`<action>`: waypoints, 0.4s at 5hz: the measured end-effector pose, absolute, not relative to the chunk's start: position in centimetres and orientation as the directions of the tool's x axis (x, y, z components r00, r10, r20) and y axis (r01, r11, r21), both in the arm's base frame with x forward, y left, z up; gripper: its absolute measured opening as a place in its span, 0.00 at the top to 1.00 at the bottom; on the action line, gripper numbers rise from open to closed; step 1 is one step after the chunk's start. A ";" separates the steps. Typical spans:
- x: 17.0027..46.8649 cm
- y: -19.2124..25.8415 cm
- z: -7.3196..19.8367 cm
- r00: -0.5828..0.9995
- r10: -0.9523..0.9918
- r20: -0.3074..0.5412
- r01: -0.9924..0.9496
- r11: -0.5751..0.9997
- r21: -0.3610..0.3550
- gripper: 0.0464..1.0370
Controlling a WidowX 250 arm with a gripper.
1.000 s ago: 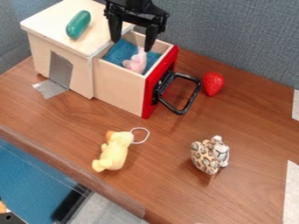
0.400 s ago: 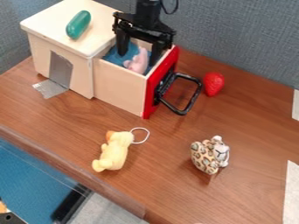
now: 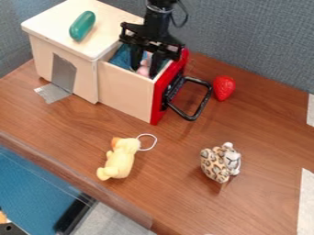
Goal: Moving an object from the drawer
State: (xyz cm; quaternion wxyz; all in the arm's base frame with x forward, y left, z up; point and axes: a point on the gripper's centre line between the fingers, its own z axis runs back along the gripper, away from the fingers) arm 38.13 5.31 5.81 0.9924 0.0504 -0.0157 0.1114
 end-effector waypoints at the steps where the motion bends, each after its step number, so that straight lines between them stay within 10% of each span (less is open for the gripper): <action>1: 38.1 5.2 5.8 0.974 0.223 0.041 -0.226 0.969 0.095 0.84; 2: 38.0 5.1 6.0 0.969 0.245 0.039 -0.248 0.963 0.105 0.92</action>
